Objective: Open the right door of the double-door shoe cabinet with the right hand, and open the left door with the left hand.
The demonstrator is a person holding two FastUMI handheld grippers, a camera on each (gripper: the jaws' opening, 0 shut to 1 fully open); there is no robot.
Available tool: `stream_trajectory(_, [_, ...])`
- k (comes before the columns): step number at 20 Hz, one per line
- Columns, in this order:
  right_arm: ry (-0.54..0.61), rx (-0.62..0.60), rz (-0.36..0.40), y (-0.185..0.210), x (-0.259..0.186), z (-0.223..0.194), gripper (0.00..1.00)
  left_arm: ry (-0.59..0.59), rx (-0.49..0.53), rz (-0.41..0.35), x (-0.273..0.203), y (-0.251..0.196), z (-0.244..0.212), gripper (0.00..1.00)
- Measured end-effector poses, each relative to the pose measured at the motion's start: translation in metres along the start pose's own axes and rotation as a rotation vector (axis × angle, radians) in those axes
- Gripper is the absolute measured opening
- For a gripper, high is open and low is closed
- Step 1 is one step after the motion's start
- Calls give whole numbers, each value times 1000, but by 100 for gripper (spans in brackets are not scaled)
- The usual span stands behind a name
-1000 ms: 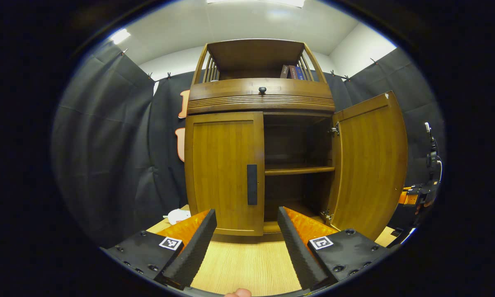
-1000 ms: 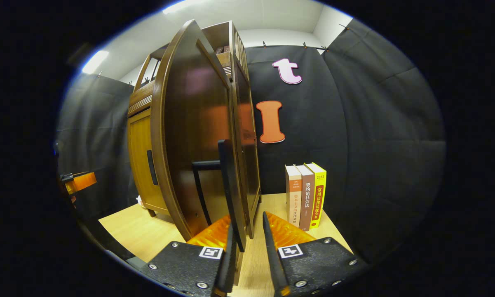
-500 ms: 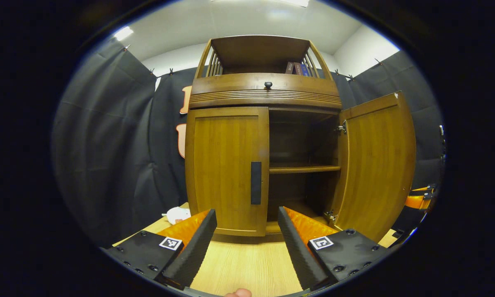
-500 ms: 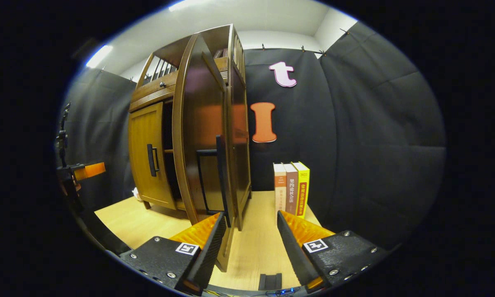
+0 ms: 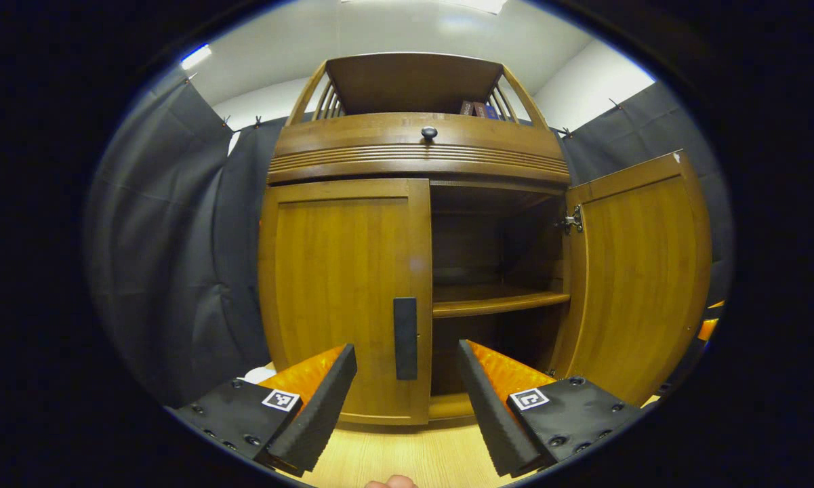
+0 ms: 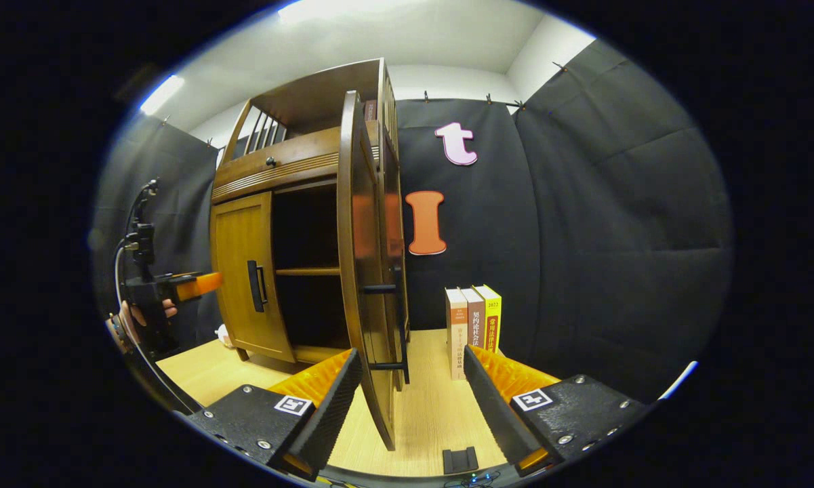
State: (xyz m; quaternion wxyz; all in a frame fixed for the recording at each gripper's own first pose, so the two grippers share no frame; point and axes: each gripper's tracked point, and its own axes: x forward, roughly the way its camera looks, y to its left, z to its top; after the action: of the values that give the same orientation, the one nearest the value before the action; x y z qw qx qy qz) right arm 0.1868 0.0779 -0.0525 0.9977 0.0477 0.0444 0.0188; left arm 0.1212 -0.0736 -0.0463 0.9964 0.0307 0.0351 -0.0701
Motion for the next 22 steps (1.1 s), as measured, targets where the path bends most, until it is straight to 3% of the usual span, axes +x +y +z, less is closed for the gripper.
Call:
stream_trajectory(1, [6, 3, -6, -1, 1, -1, 98, -2, 7, -13, 14, -3, -1, 94])
stream_trajectory(2, [16, 5, -10, 0, -2, -2, 92, -4, 17, -17, 28, -4, -1, 94])
stream_trajectory(5, [10, -4, -18, -1, -5, 0, 92, 3, 49, -19, 60, -8, -10, 94])
stream_trajectory(10, [11, -6, -52, -6, -8, 3, 92, 35, 1, -24, 108, 1, -31, 96])
stream_trajectory(20, [-60, 0, -52, -6, 1, 22, 92, 50, -5, -21, 140, 17, -46, 94])
stream_trajectory(22, [-67, 5, -57, -6, -1, 22, 92, 48, 9, -31, 142, 16, -46, 84])
